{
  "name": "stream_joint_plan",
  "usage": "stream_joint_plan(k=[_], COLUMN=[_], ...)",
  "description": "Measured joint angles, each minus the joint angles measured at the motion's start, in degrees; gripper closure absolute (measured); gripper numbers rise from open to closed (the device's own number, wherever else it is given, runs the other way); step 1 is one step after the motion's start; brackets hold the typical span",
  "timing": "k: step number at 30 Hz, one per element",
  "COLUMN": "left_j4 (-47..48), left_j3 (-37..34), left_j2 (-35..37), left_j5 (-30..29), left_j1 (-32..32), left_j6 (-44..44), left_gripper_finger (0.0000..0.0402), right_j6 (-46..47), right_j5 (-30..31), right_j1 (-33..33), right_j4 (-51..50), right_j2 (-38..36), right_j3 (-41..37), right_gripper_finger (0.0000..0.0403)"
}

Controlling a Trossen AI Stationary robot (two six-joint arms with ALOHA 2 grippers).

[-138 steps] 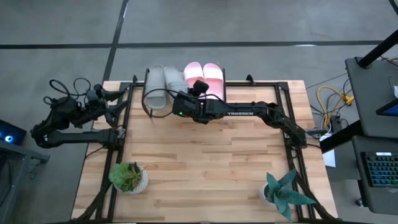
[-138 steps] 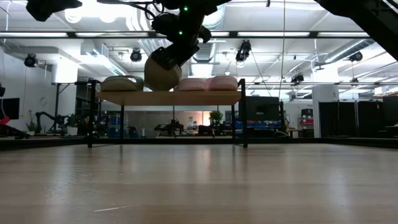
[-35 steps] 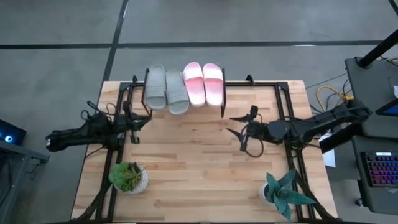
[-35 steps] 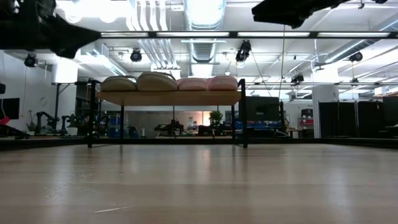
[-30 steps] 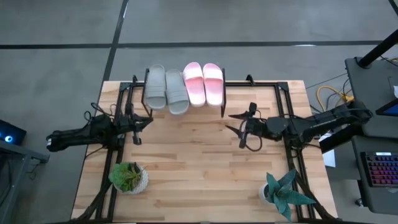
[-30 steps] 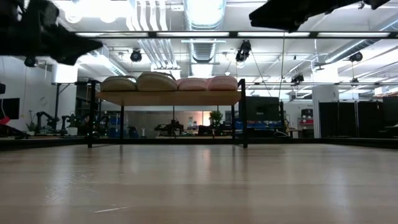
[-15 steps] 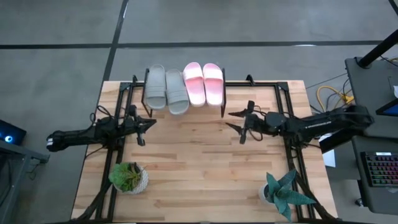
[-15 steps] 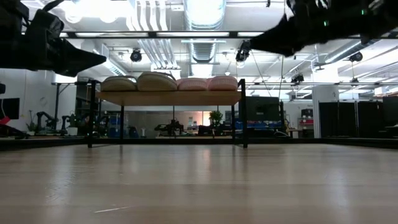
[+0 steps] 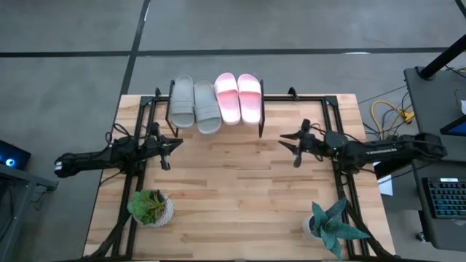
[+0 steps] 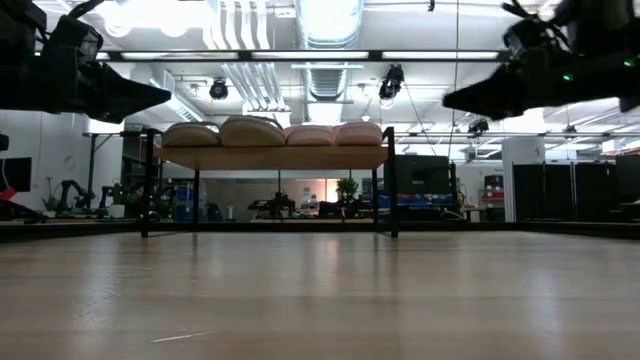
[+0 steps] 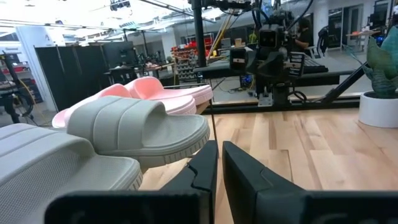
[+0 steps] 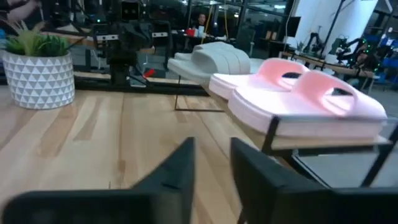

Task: Pick and place slides into the shelf
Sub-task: Return to Home Position

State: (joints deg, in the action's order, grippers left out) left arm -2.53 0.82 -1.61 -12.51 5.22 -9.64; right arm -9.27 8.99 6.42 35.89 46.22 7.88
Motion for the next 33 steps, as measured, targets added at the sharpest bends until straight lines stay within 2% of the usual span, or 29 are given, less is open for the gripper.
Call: stream_joint_plan(k=[3,5,12,16,24,26,33], left_j4=[0.0,0.0,0.0,0.0,0.2,0.3,1.2], left_j3=[0.0,0.0,0.0,0.0,0.0,0.0,-0.2], left_j2=[0.0,0.0,0.0,0.0,0.0,0.0,0.0], left_j5=[0.0,0.0,0.0,-0.2,-0.9,0.9,12.7], left_j1=[0.0,0.0,0.0,0.0,0.0,0.0,0.0], left_j6=[0.0,0.0,0.2,0.2,3.1,3.3,7.8], left_gripper_finger=[0.0392,0.0392,0.0391,0.0391,0.0391,0.0391,0.0391], right_j6=[0.5,0.4,3.9,4.6,7.7,7.3,9.5], right_j5=[0.0,-0.2,-1.5,1.4,1.3,0.6,-5.1], right_j1=[0.0,0.0,-0.1,-0.2,-3.1,-3.9,-4.3], right_j4=[-2.0,-2.9,-13.7,-22.7,-33.4,-34.1,-37.6], right_j2=[-6.2,-10.1,-22.3,-29.5,-40.1,-42.0,-44.8], right_j3=[-3.1,-4.1,-5.2,-4.8,-6.1,-6.3,-6.3], right_gripper_finger=[0.0367,0.0385,0.0394,0.0394,0.0394,0.0394,0.0394])
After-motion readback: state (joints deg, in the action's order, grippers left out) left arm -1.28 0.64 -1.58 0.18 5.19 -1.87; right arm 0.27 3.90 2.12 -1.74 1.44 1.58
